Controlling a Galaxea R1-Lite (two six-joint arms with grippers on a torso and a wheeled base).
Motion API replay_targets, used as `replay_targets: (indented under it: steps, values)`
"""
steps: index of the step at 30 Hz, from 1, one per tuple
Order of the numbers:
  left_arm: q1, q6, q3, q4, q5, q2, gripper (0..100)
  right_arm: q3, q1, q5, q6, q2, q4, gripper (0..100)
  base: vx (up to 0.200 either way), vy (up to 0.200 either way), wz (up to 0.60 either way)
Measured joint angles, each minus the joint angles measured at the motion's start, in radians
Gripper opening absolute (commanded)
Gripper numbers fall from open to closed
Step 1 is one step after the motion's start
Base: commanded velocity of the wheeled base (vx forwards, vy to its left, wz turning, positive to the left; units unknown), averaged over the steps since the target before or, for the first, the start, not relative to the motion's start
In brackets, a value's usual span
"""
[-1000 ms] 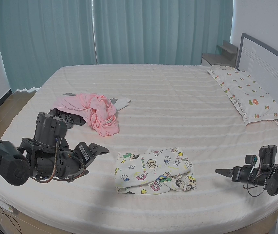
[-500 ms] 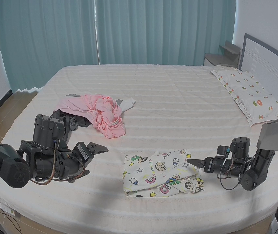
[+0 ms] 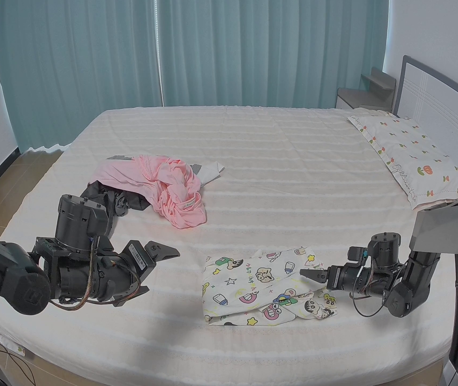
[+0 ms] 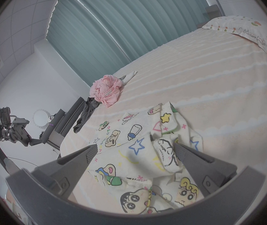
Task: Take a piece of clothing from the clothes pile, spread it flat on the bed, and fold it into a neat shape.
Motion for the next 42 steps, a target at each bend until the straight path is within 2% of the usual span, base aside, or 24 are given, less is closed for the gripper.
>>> replay_targets:
  steps: [1, 2, 16, 27, 32, 42]
  values:
    - [0.000, 0.000, 0.001, -0.003, 0.000, 0.000, 100, -0.008, 0.004, 0.000, -0.002, 0.007, 0.000, 100, 0.000, 0.000, 0.00]
    - [0.000, 0.000, 0.001, -0.003, 0.000, 0.000, 100, -0.015, 0.008, 0.000, -0.006, 0.014, 0.001, 0, 0.000, 0.000, 0.00]
    - [0.000, 0.000, 0.003, -0.004, 0.000, 0.001, 100, 0.019, -0.003, 0.000, -0.087, 0.044, 0.000, 0, 0.000, 0.000, 0.00]
    - [0.000, 0.002, 0.005, -0.004, 0.002, 0.003, 100, 0.175, -0.062, 0.004, -0.163, -0.014, -0.016, 0, 0.000, 0.000, 0.00]
    - [0.000, 0.001, 0.005, -0.004, 0.007, 0.008, 100, 0.288, -0.094, 0.021, -0.284, -0.051, -0.010, 0, 0.000, 0.000, 0.00]
    - [0.000, 0.002, 0.003, -0.004, 0.008, 0.016, 100, 0.323, -0.092, 0.021, -0.293, -0.067, -0.007, 0, 0.000, 0.000, 0.00]
